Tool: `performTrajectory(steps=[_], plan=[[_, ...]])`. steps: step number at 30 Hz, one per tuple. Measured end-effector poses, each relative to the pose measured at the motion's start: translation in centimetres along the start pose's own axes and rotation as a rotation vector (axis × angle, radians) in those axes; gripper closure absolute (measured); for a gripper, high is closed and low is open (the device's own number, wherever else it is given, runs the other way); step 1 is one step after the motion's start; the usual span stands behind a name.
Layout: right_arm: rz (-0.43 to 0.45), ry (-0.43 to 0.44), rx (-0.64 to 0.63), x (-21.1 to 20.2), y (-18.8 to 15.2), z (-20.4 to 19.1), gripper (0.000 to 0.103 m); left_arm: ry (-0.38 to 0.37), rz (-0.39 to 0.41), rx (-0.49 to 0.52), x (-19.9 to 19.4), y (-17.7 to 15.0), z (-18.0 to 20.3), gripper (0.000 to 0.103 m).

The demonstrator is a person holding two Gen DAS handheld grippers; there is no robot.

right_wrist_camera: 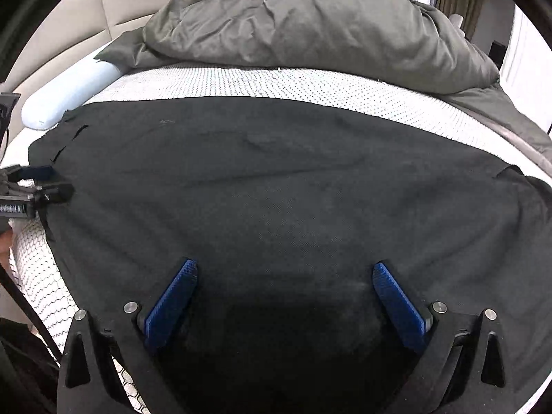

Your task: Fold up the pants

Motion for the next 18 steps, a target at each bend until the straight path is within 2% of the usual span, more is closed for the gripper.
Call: performTrajectory(steps=[2,3,6,10,15,18], plan=[[0.006,0.012,0.004,-0.4,-0.6,0.2,0.001,-0.002,-0.010,-0.044,0.3,0.1,-2.4,0.000],[0.011,0.015,0.005,-1.4,-1.8,0.5,0.001,0.011,-0.010,-0.066,0.3,0.1,-3.5,0.000],[0.020,0.012,0.000,-1.8,-2.2,0.5,0.001,0.057,-0.007,-0.134,0.5,0.2,-7.2,0.000],[0.032,0.020,0.002,-1.9,-2.5,0.6,0.001,0.048,-0.003,-0.201,0.8,0.1,-10.9,0.000],[0.040,0.035,0.007,-1.9,-2.6,0.7,0.001,-0.036,0.000,-0.223,1.3,0.2,-12.9,0.000],[0.039,0.034,0.008,-1.9,-2.6,0.8,0.001,-0.024,0.005,-0.258,0.7,-0.1,-13.1,0.000]])
Point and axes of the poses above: each gripper's, at about its wrist camera, not at the fingertips, and x roughly the way its jaws point, z to its right, y to its top, the point moved 8 cm from there along x, roughly the way its jaws point, and after that the axes turned 6 degrees about -z, right-handed, at the moved point
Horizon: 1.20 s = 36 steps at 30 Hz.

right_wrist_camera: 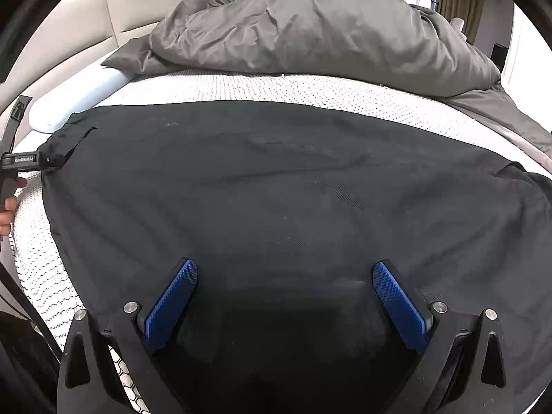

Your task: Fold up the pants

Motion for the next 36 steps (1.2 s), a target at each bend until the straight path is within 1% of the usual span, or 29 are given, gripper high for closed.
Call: performTrajectory(steps=[1,3,5,7,9,10,11,13,15,17,18,20,21,22,24,26,28,30,32,33,34,35,36], plan=[[0.001,-0.002,0.002,0.0,0.0,0.1,0.001,0.029,0.011,0.012,-0.6,-0.2,0.4,0.000],[0.004,-0.004,0.006,-0.1,0.0,0.2,0.001,0.032,0.033,0.056,-1.9,-0.9,2.1,0.000],[0.010,0.001,0.010,-0.3,-0.2,0.3,0.001,-0.016,0.070,0.129,-3.4,-1.4,6.0,0.000],[0.017,0.010,0.010,-0.5,-0.2,0.5,0.001,-0.060,0.084,0.186,-4.4,-2.5,9.8,0.000],[0.018,0.022,0.000,-0.7,-0.4,0.6,0.001,-0.081,0.061,0.268,-4.0,-3.6,14.8,0.000],[0.018,0.024,-0.010,-0.7,-0.5,0.6,0.001,-0.079,0.049,0.305,-3.6,-4.0,16.9,0.000],[0.017,0.027,-0.024,-0.9,-0.6,0.8,0.001,-0.068,0.039,0.364,-3.2,-4.6,19.1,0.000],[0.015,0.029,-0.030,-1.2,-0.9,1.3,0.001,-0.040,0.045,0.453,-2.7,-5.6,22.8,0.000],[0.018,0.033,-0.022,-1.8,-1.3,2.4,0.001,-0.046,0.022,0.487,-1.9,-6.3,25.0,0.000],[0.024,0.009,-0.014,-2.6,-1.9,3.7,0.001,-0.046,0.012,0.496,-0.8,-5.8,27.1,0.000],[0.028,-0.012,-0.002,-3.1,-2.3,4.9,0.001,-0.044,0.015,0.494,-0.3,-5.5,27.7,0.000],[0.031,-0.010,0.036,-3.8,-3.3,7.1,0.001,-0.039,-0.004,0.480,1.0,-4.5,28.9,0.000],[0.031,-0.007,0.069,-4.0,-3.9,8.7,0.001,-0.041,-0.017,0.460,1.7,-4.0,29.3,0.000],[0.031,-0.027,0.097,-4.2,-4.3,10.1,0.001,-0.049,-0.035,0.430,2.2,-3.7,29.2,0.000],[0.027,-0.118,0.163,-4.3,-5.4,13.9,0.001,-0.054,-0.047,0.405,3.0,-2.6,29.2,0.000],[0.032,-0.198,0.246,-4.6,-6.3,17.7,0.001,-0.046,-0.046,0.395,3.0,-2.6,28.7,0.000],[0.039,-0.259,0.294,-4.7,-6.7,19.9,0.001,-0.053,-0.041,0.399,3.1,-2.5,28.1,0.000],[0.049,-0.282,0.292,-4.6,-6.5,20.1,0.001,-0.050,-0.035,0.401,2.7,-2.8,27.9,0.000],[0.044,-0.363,0.245,-4.4,-6.3,19.3,0.001,-0.044,-0.026,0.403,2.5,-3.3,27.8,0.000],[0.050,-0.386,0.227,-4.4,-6.1,18.8,0.001,-0.038,-0.022,0.409,2.4,-3.4,27.9,0.000],[0.066,-0.401,0.212,-4.6,-5.8,18.2,0.001,-0.035,-0.019,0.411,2.2,-3.6,27.9,0.000],[0.100,-0.405,0.207,-5.0,-5.1,17.5,0.001,-0.031,-0.016,0.408,2.0,-3.7,27.9,0.000],[0.133,-0.396,0.212,-5.4,-4.4,16.7,0.001,-0.021,-0.014,0.404,1.9,-3.7,27.8,0.000]])
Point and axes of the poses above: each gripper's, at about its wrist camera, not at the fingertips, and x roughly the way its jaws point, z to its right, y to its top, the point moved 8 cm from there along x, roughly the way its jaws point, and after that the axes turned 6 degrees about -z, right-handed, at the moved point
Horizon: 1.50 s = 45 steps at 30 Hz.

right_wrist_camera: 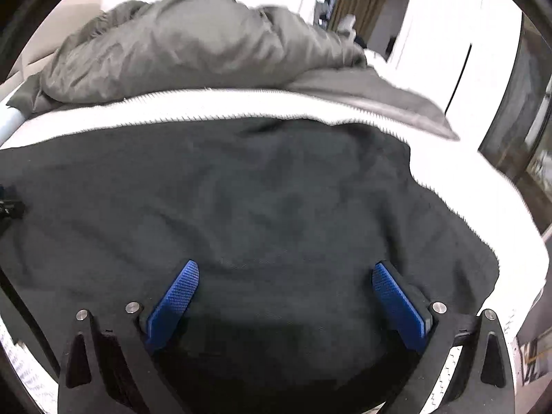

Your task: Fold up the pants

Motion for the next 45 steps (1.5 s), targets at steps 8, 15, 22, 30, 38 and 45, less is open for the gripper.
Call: performTrajectory(steps=[8,15,22,30,38,45], plan=[[-0.069,0.316,-0.142,-0.1,4.7,-14.3,0.001,-0.033,0.001,0.011,-0.1,-0.3,-0.5,0.000],[-0.156,0.224,-0.355,2.9,4.0,-20.2,0.001,-0.052,-0.009,-0.049,-0.3,-1.1,-4.2,0.000],[-0.165,0.070,-0.233,5.4,3.5,-9.8,0.001,-0.102,-0.012,-0.117,-0.1,-1.9,-8.5,0.000],[-0.193,-0.052,-0.018,7.7,2.9,1.4,0.001,0.071,-0.007,-0.282,-0.1,-2.1,-13.9,0.000],[-0.195,-0.071,-0.049,7.5,2.7,1.5,0.001,0.131,-0.004,-0.295,-0.4,-2.3,-16.5,0.000],[-0.127,0.154,-0.064,4.4,4.5,-4.1,0.000,-0.110,0.072,-0.168,-3.3,1.2,-7.5,0.001]])
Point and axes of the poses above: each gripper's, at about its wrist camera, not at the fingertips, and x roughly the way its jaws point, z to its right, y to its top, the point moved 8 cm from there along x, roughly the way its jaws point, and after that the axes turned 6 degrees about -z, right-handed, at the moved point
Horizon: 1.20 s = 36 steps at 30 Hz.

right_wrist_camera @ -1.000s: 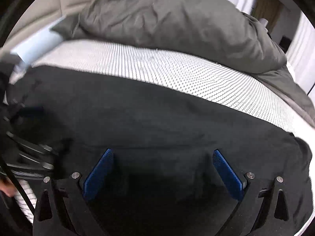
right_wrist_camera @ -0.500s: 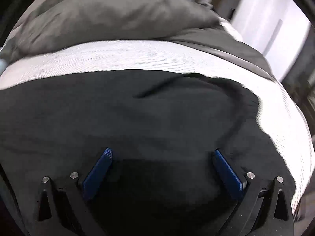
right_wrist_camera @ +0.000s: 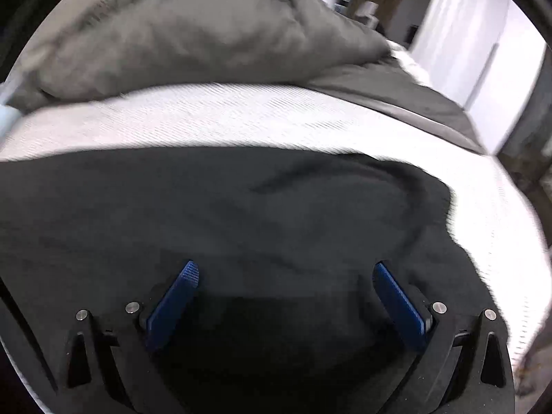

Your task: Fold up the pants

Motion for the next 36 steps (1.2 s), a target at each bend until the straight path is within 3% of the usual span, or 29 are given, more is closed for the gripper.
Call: performTrajectory(steps=[4,7,9,10,11,13,16,19,23,25,27,29,31,34,36], plan=[[-0.010,0.199,-0.091,0.2,2.9,-7.2,0.001,-0.062,-0.094,0.187,3.3,1.2,8.1,0.001],[-0.049,0.254,-0.129,2.3,3.9,-11.3,0.001,0.028,-0.144,0.236,6.6,0.9,9.4,0.000],[-0.109,0.194,-0.177,4.6,3.1,-12.7,0.008,0.012,-0.143,0.202,7.3,0.6,9.0,0.000],[-0.128,0.144,-0.214,5.5,2.9,-12.9,0.018,0.003,-0.143,0.189,7.1,0.7,8.7,0.000],[-0.121,0.085,-0.260,5.8,2.7,-12.9,0.020,0.002,-0.136,0.182,6.8,0.9,8.2,0.000],[-0.098,0.065,-0.281,5.6,2.7,-12.6,0.020,0.038,-0.108,0.167,6.2,1.5,6.0,0.000],[-0.095,0.002,-0.225,5.7,2.5,-9.1,0.016,0.093,-0.106,0.073,6.3,2.1,1.4,0.000],[-0.112,0.036,-0.113,5.6,1.6,-5.1,0.011,0.098,-0.084,-0.066,5.6,2.5,-5.6,0.000],[-0.107,-0.149,0.025,4.7,0.7,1.6,0.008,0.171,-0.057,-0.159,4.6,2.4,-11.5,0.001],[-0.091,-0.237,0.114,4.3,0.4,4.4,0.007,0.261,-0.052,-0.231,4.2,1.8,-14.1,0.001],[-0.053,-0.315,0.170,3.6,0.5,5.0,0.007,0.185,-0.038,-0.269,3.8,1.5,-14.3,0.001],[-0.020,-0.289,0.131,2.9,1.2,2.7,0.007,0.159,-0.024,-0.243,2.9,1.3,-13.1,0.001],[0.000,-0.184,0.076,2.6,2.3,-1.5,0.007,0.133,-0.003,-0.161,2.3,1.9,-9.7,0.001],[0.023,-0.059,-0.080,2.9,4.3,-9.7,0.007,0.200,-0.003,0.009,2.7,2.4,-4.7,0.001],[0.012,-0.028,-0.205,3.5,4.8,-14.5,0.007,0.132,-0.057,0.064,4.4,2.8,-1.4,0.001]])
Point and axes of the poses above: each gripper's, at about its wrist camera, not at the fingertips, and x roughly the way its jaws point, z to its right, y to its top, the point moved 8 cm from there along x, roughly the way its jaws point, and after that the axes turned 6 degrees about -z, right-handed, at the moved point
